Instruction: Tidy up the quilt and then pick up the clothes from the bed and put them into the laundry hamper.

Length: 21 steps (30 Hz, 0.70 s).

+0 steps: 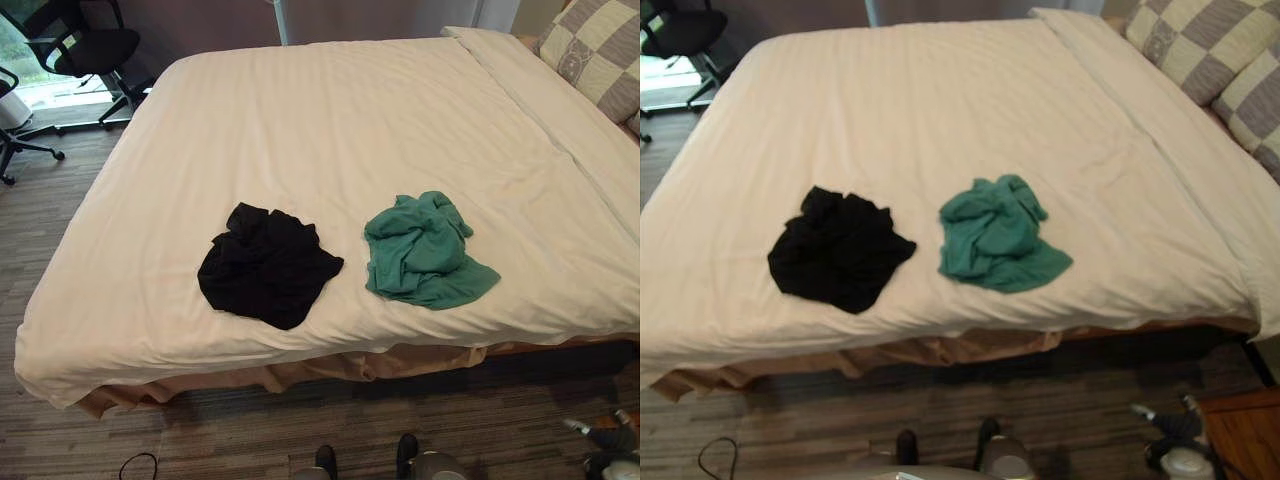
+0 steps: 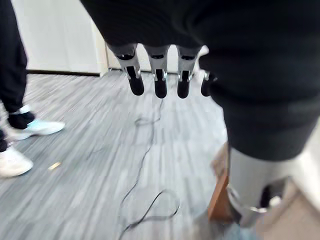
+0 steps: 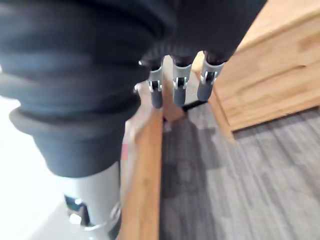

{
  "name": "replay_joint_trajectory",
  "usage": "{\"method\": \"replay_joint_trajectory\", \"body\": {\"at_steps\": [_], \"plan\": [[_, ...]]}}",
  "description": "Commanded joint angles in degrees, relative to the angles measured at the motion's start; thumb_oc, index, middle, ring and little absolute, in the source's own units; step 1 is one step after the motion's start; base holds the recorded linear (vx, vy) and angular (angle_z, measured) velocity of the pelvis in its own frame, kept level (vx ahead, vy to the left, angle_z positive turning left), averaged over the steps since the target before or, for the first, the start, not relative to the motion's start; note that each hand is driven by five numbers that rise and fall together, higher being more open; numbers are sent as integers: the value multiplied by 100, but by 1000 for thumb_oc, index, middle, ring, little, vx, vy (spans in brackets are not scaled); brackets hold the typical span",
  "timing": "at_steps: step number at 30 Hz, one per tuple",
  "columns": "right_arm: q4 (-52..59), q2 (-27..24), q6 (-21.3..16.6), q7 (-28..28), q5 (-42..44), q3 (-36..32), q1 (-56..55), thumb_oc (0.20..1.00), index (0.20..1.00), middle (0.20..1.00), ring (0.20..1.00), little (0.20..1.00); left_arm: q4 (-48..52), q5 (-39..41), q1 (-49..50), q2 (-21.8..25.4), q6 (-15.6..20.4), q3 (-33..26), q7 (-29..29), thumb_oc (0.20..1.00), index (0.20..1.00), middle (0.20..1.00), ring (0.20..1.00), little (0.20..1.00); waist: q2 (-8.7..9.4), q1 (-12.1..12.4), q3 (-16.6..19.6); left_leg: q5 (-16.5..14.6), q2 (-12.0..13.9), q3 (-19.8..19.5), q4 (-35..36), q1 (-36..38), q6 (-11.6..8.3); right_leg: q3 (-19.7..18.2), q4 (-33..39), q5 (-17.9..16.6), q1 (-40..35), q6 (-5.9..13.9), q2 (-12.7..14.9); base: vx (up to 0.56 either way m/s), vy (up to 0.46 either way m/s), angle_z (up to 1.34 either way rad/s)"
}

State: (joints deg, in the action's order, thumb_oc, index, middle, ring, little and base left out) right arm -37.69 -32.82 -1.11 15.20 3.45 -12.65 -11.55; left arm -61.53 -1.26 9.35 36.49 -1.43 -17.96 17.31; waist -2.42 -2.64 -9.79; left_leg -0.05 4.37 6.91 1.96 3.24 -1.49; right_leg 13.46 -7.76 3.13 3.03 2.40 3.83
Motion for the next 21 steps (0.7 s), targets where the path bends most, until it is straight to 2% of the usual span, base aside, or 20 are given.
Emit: {"method": "replay_joint_trajectory", "body": {"at_steps": [1, 2, 3, 4, 5, 7, 8, 10, 13, 15, 21], "plan": [[339, -93, -415, 391, -408, 118, 459, 1000, 1000, 1000, 1000, 1000, 888, 320, -228, 348, 615, -143, 700, 1000, 1000, 1000, 1000, 1000, 394, -34, -224, -474, 96, -186, -64, 59, -270, 6, 886, 48, -616, 637, 645, 0, 0, 0], [754, -460, -495, 390, -810, 94, 444, 1000, 1000, 1000, 1000, 1000, 2090, 207, -117, 593, 863, -327, 755, 1000, 1000, 1000, 1000, 1000, 384, -2, -227, -504, 105, -219, -65, 80, -282, 13, 870, 83, -646, 648, 646, 0, 0, 0], [759, -459, -492, 389, -813, 96, 447, 1000, 1000, 1000, 1000, 1000, 2109, 203, -104, 587, 853, -342, 753, 1000, 1000, 1000, 1000, 1000, 390, -12, -214, -478, 95, -223, -63, 51, -278, 16, 878, 60, -623, 648, 654, 14, -22, 4], [1197, -825, -574, 313, -1194, 136, 446, 1000, 1000, 1000, 1000, 1000, 3170, -219, -77, 915, 998, -360, 700, 1000, 1000, 1000, 1000, 1000, 387, 19, -225, -516, 107, -264, -67, 78, -297, 34, 863, 93, -657, 665, 660, 4, -15, 7], [1387, -988, -620, 258, -1324, 204, 494, 1000, 1000, 1000, 1000, 1000, 3691, -584, -80, 1093, 987, -320, 707, 1000, 1000, 1000, 1000, 1000, 390, 23, -218, -521, 106, -280, -68, 73, -299, 40, 858, 96, -657, 674, 672, 3, -15, 16], [1720, -1153, -648, 91, -1449, 360, 600, 1000, 1000, 1000, 1000, 1000, 4442, -1209, -128, 1336, 956, -158, 554, 1000, 1000, 1000, 1000, 1000, 390, 21, -221, -534, 103, -292, -70, 72, -307, 52, 842, 99, -650, 686, 688, -13, 1, 13], [1727, -1152, -643, 88, -1450, 353, 601, 1000, 1000, 1000, 1000, 1000, 4462, -1218, -126, 1329, 942, -168, 548, 1000, 1000, 1000, 1000, 1000, 395, 20, -222, -509, 93, -293, -70, 52, -302, 51, 847, 75, -634, 684, 696, 0, 0, 0], [1888, -1391, -628, -86, -1735, 785, 944, 1000, 1000, 1000, 1000, 1000, 4908, -1904, -440, 1561, 915, 357, 287, 1000, 1000, 1000, 1000, 1000, 396, 20, -236, -519, 90, -278, -71, 34, -306, 82, 849, 52, -602, 693, 725, -16, -2, 0], [2124, -1539, -563, -216, -1936, 1230, 1402, 1000, 1000, 1000, 1000, 1000, 5081, -2395, -1023, 1598, 784, 1098, 49, 1000, 1000, 1000, 1000, 1000, 417, -10, -345, -520, 89, -234, -93, -9, -303, 60, 838, 28, -540, 703, 736, -50, 1, -4], [2370, -1571, -544, -253, -1954, 1770, 2126, 1000, 1000, 1000, 1000, 1000, 4715, -2758, -1892, 1520, 566, 1975, -36, 1000, 1000, 1000, 1000, 1000, 461, -69, -624, -490, 101, -187, -194, -212, -285, -41, 757, -26, -271, 704, 740, -168, 3, -9], [2606, -1515, -545, -283, -1885, 2328, 2944, 1000, 1000, 1000, 1000, 1000, 3768, -2889, -3130, 1239, 235, 2831, -32, 1000, 1000, 1000, 1000, 1000, 596, -102, -1104, -396, 184, -76, -515, -846, -289, -210, 573, -154, 381, 683, 742, -174, -5, -24]]}}
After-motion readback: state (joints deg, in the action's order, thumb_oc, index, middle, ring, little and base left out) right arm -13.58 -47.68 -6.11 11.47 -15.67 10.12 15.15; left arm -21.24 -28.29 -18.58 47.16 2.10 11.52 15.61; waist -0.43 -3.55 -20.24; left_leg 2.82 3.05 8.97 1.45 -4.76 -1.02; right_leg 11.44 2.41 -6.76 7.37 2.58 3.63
